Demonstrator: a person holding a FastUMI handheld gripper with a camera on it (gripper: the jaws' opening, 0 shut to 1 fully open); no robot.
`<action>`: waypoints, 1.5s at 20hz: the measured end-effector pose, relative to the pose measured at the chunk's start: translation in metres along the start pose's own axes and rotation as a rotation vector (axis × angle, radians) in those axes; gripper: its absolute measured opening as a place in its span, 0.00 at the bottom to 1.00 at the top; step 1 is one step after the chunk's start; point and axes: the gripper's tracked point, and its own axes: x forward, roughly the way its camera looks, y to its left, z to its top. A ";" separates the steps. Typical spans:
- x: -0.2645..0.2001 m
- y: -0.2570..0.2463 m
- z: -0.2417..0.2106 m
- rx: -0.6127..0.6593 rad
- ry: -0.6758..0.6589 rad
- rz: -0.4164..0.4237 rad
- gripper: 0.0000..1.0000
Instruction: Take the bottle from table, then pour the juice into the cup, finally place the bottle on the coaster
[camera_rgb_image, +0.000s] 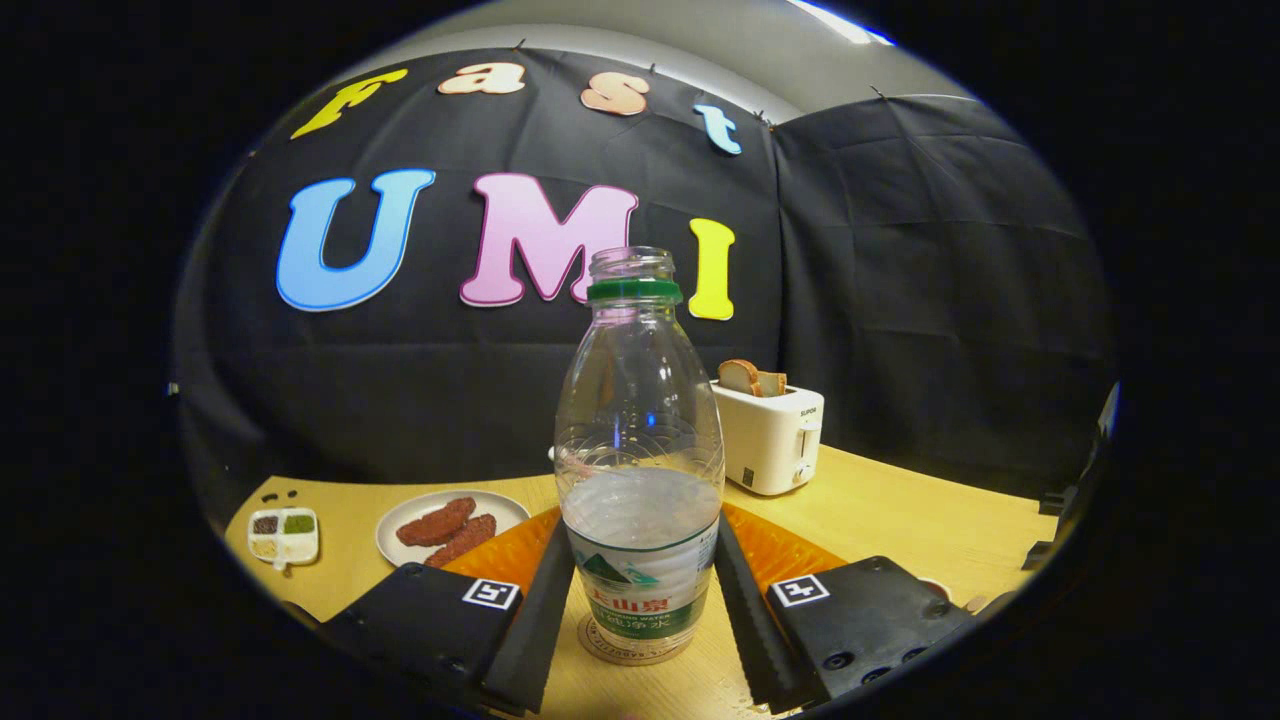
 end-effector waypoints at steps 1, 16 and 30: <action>0.005 0.002 -0.006 -0.013 0.003 0.004 0.76; 0.030 0.015 -0.050 -0.008 0.067 0.003 0.76; 0.020 0.009 -0.061 0.015 0.109 -0.023 0.98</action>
